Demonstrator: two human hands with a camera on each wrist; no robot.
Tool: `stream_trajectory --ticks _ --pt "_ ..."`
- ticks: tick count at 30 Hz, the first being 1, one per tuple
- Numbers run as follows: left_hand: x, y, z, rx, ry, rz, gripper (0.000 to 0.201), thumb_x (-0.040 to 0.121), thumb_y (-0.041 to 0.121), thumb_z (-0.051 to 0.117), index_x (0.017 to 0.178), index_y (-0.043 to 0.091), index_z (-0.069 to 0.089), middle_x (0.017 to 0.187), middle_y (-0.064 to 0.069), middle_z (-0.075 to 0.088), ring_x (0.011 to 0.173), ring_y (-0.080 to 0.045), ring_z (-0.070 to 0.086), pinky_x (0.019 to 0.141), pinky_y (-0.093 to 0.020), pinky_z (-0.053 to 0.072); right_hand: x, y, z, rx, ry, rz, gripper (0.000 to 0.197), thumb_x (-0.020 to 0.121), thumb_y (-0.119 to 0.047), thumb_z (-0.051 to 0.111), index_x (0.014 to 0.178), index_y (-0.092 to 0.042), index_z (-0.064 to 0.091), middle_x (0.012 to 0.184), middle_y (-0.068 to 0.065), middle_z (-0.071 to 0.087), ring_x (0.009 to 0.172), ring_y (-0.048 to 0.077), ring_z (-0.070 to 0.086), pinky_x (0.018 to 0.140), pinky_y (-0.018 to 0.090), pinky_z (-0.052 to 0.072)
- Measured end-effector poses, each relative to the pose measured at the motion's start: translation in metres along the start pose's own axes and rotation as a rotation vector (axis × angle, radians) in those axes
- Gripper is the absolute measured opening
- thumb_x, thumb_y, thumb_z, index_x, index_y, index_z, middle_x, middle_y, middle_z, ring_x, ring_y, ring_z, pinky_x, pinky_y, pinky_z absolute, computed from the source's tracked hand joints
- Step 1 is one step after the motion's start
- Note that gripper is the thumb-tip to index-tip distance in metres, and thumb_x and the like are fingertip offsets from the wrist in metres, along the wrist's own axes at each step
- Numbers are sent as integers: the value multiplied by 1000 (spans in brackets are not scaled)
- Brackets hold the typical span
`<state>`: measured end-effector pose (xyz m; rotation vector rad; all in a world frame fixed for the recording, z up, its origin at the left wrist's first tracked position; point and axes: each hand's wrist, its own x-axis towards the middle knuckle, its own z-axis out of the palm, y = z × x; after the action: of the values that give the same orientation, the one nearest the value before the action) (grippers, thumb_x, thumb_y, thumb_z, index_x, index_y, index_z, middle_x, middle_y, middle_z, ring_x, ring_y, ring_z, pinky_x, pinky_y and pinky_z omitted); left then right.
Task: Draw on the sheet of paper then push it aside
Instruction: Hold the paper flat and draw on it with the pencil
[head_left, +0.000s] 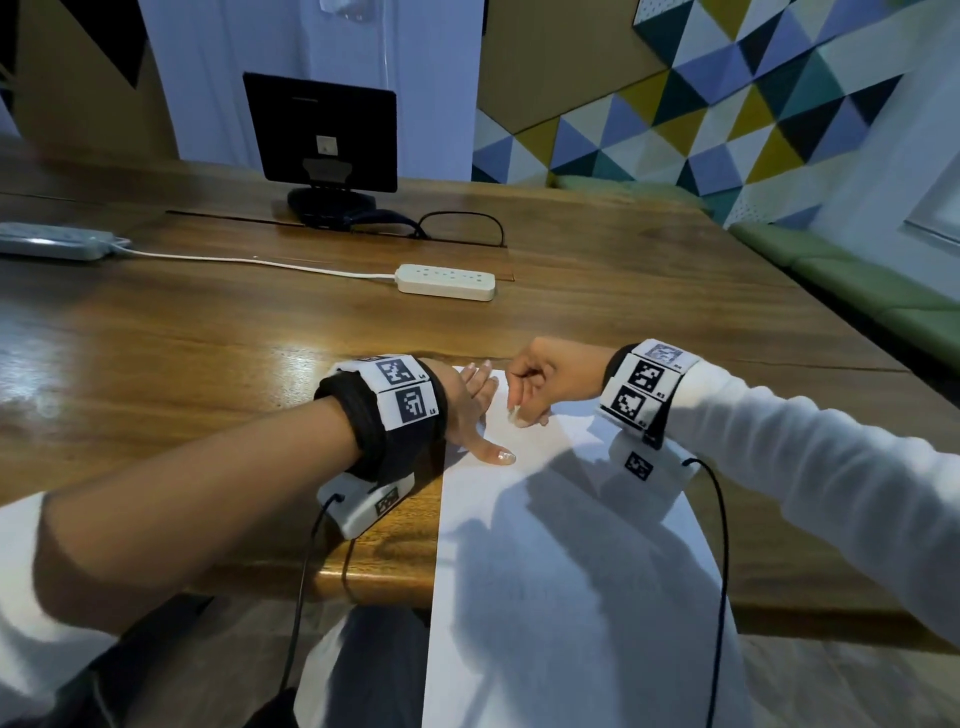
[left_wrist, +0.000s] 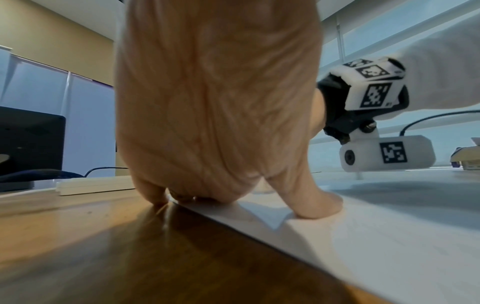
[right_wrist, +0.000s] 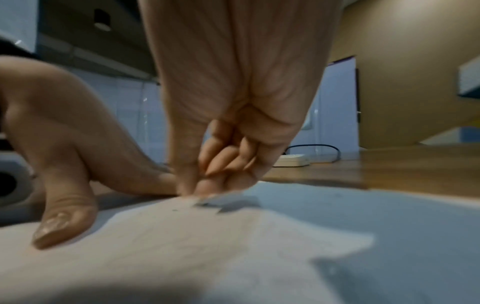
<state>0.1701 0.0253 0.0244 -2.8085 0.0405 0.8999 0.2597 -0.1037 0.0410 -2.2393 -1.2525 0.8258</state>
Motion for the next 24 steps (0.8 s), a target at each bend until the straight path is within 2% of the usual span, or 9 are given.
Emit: stream_trajectory --ticks 3,7,9,11,14,16,19,21,24 --pt "-2 -2 1 -39 14 20 107 86 70 36 147 4 -22 152 -10 -33 144 -24 -22 117 -43 -2 -11 11 -1 119 292 62 12 80 -1 70 76 -6 60 68 7 68 49 7 61 53 20 53" --pt "-3 4 2 -46 24 13 104 89 67 36 147 2 -21 152 -13 -32 143 -26 -23 117 -43 -3 -34 36 6 511 616 228 13 85 2 63 82 -3 52 65 9 59 46 7 56 42 17 46" --pt "-6 21 -1 -20 78 73 96 93 61 33 147 2 -21 152 -15 -31 143 -28 -24 119 -43 -2 -42 47 6 651 695 290 13 85 1 63 86 -4 51 71 9 58 57 12 55 48 20 53" --pt "-14 47 -4 -23 146 235 86 97 52 31 148 4 -19 153 -14 -29 143 -28 -23 119 -43 -2 -45 55 5 785 732 311 15 84 5 62 83 -4 51 73 11 57 59 14 52 53 25 57" --pt "-18 71 0 -69 159 453 70 101 42 29 151 14 -12 156 -4 -25 144 -26 -21 119 -43 -5 -46 60 5 810 686 303 12 83 5 63 87 -1 54 74 12 58 61 14 55 56 25 59" --pt "-12 66 9 -53 115 385 68 101 45 23 151 17 -13 156 -1 -24 144 -27 -21 118 -43 -6 -49 58 5 753 636 288 13 83 3 65 91 0 56 78 12 60 67 14 58 59 21 58" --pt "-18 46 7 -11 52 40 72 99 53 17 152 11 -7 159 -7 -14 146 -30 -8 117 -41 3 -54 53 4 651 561 258 9 83 1 66 90 0 60 82 12 64 71 15 62 64 19 58" --pt "-25 33 3 -78 92 -159 78 98 57 21 151 3 3 159 -14 -5 146 -31 3 116 -39 7 -55 50 2 570 496 236 10 81 0 68 90 2 63 79 11 68 70 15 65 65 20 58" --pt "-18 21 -1 -113 201 -174 99 89 69 30 149 3 -13 154 -16 -26 144 -30 -17 117 -40 -2 -50 43 -3 380 468 199 8 79 0 71 85 2 66 65 5 69 58 10 64 57 19 55"
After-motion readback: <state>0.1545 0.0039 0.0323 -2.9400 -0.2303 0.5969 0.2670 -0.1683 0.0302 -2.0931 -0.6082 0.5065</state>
